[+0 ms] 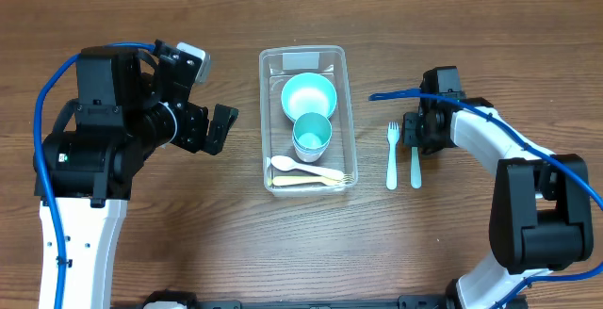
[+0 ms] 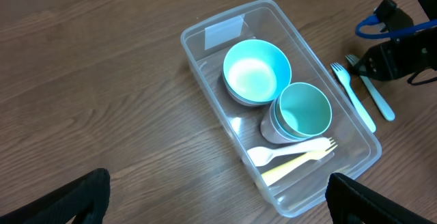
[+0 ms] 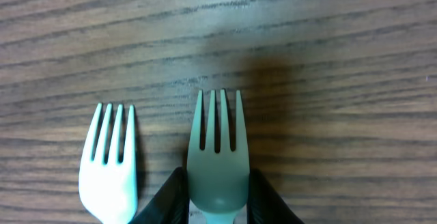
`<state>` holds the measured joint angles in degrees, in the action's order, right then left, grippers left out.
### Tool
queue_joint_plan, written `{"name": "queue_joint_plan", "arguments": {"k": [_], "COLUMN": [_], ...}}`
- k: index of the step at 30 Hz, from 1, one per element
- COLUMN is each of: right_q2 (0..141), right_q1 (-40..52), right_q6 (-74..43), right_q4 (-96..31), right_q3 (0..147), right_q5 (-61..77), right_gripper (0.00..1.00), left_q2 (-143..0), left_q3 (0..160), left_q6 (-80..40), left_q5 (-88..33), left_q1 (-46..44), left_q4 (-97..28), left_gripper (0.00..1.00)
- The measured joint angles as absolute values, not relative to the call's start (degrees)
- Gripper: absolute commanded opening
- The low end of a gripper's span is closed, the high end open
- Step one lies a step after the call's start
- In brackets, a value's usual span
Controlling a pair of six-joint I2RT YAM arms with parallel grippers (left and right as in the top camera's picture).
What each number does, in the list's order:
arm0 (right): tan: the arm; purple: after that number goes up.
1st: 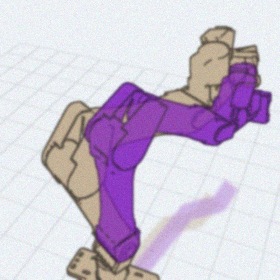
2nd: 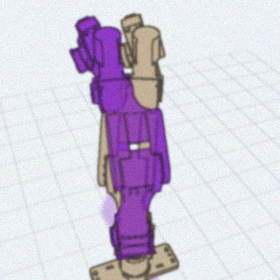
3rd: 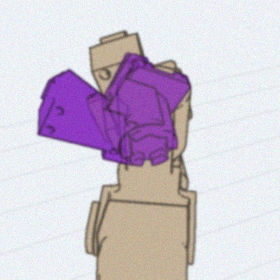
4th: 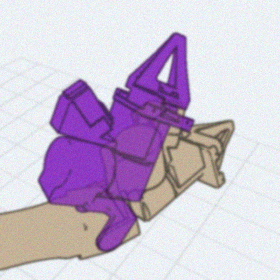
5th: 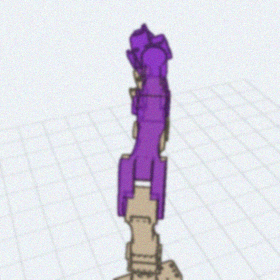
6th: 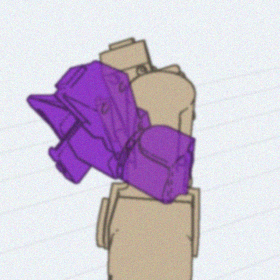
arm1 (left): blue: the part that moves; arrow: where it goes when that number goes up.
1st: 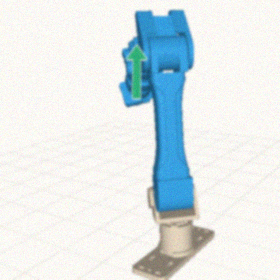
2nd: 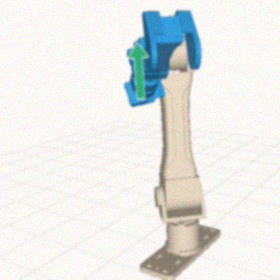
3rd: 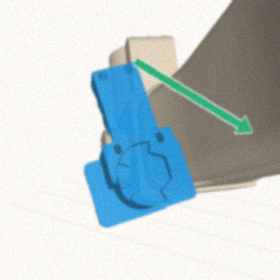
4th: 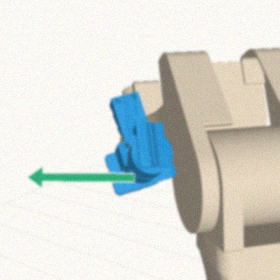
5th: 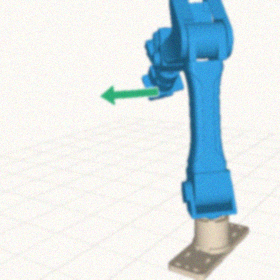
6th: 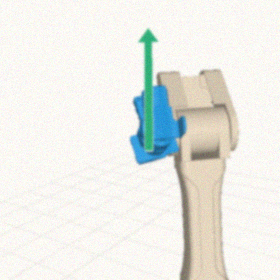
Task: Pack container
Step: 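Place the light blue fork into the container and release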
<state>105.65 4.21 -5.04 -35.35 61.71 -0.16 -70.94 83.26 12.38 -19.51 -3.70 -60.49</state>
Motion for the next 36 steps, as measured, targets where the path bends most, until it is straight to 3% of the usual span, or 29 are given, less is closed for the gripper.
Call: {"name": "queue_joint_plan", "arguments": {"k": [6, 11, 17, 25, 36], "right_q2": [107.4, 98.3, 88.4, 89.9, 93.5], "right_q1": [4.3, 7.4, 24.9, 35.0, 35.4], "right_q6": [-5.8, -5.0, 17.2, 39.7, 45.0], "right_q4": [-55.5, -59.6, -66.5, -60.4, -49.9], "right_q3": [83.6, 91.5, 92.9, 80.2, 77.4], "right_q5": [0.0, 0.9, 16.6, 22.5, 29.5], "right_gripper": [0.04, 0.04, 0.04, 0.04, 0.04], "left_q2": [-70.9, -70.9, -70.9, -70.9, -70.9], "left_q3": [83.3, 83.3, 83.3, 83.3, 83.3], "left_q6": [12.4, 12.4, 12.4, 12.4, 12.4], "left_q5": [-19.5, -19.5, -19.5, -19.5, -19.5], "left_q1": [-3.7, -3.7, -3.7, -3.7, -3.7], "left_q4": [-60.5, -60.5, -60.5, -60.5, -60.5], "left_gripper": [1.0, 1.0, 1.0, 1.0, 1.0]}}
